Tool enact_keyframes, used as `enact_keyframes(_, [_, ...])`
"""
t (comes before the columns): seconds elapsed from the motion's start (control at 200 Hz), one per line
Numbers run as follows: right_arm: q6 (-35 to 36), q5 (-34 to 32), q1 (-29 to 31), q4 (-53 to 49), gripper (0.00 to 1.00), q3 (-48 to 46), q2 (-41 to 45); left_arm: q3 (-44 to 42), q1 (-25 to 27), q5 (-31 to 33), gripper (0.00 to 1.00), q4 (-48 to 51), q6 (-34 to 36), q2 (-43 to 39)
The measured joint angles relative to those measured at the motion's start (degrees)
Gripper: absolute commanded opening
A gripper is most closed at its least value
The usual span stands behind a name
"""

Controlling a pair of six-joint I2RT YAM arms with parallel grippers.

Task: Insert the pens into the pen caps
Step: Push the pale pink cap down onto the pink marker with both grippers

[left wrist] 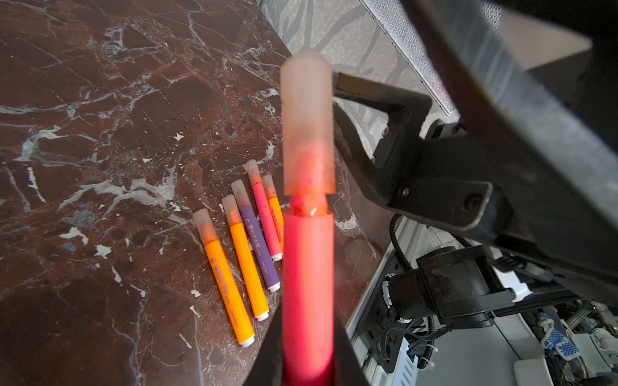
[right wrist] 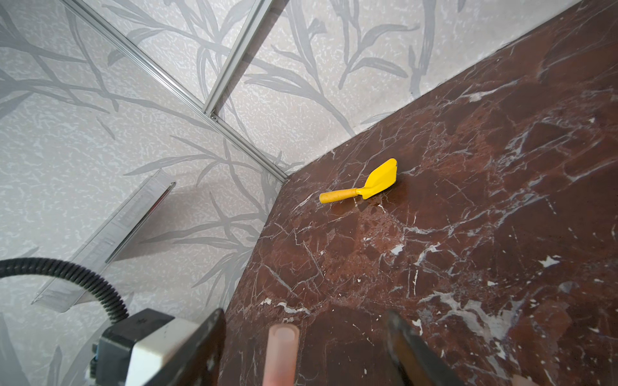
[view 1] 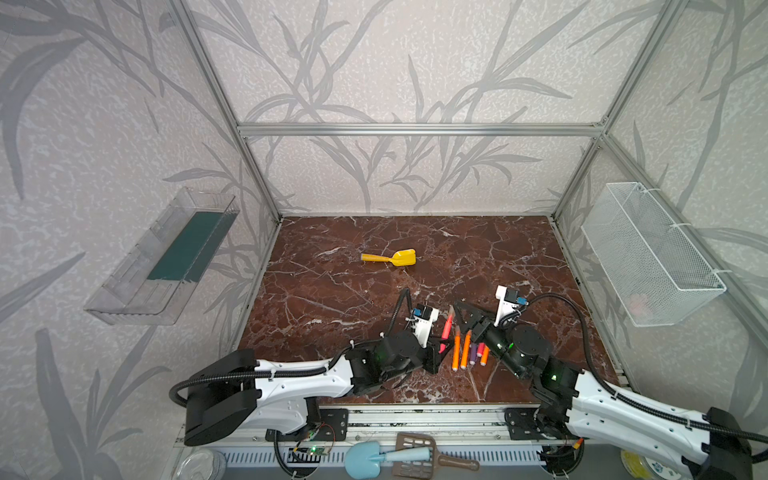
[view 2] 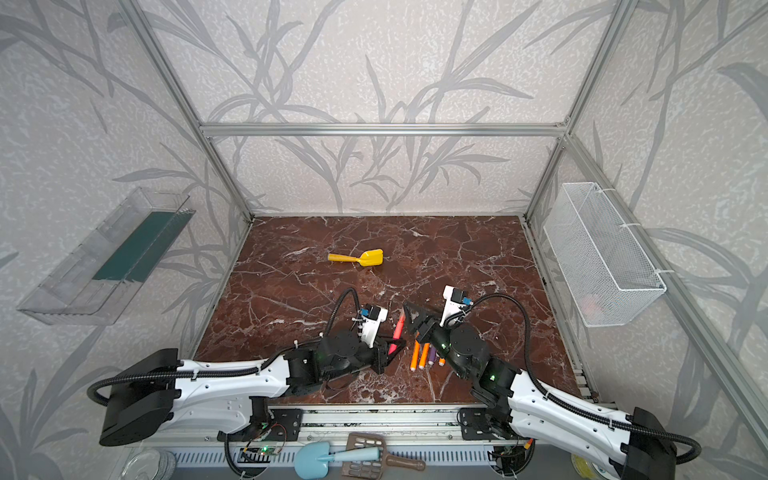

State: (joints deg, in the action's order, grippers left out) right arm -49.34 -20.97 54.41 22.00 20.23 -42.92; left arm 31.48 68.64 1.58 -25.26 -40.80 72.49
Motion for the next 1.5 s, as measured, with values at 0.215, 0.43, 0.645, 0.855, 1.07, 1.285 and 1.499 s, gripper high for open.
enact_keyframes(0.215, [0.2,2.0,-2.5,0.3,0.53,2.8,-6.7,2.3,0.9,-0.3,0.00,0.8,1.9,2.8])
enact_keyframes(0.43, [0.0,3.7,-3.1,-0.6,0.17,4.1,-9.1,3.3,1.1,-0.4,0.00,1.7,2.9,4.0])
enact_keyframes(0.645, [-0.4,5.7,-3.4,-3.9,0.00,5.6,-9.1,4.2,1.2,0.3,0.00,3.5,4.0,4.1])
enact_keyframes(0.855, [-2.0,6.4,-3.6,-5.7,0.00,6.1,-9.1,7.3,1.7,3.5,0.00,10.4,6.0,4.0])
enact_keyframes(1.07, [-9.9,1.6,-0.2,-0.6,0.00,3.6,-9.8,10.3,3.1,9.9,0.00,17.3,9.6,3.9])
enact_keyframes(1.285, [-12.4,-4.4,3.7,-0.3,0.00,2.9,-11.1,11.3,3.9,12.2,0.00,21.5,13.0,5.0])
enact_keyframes(1.499, [-9.4,-7.2,4.6,3.5,0.00,1.7,-10.9,10.3,-2.8,-3.4,0.00,18.9,12.7,3.8])
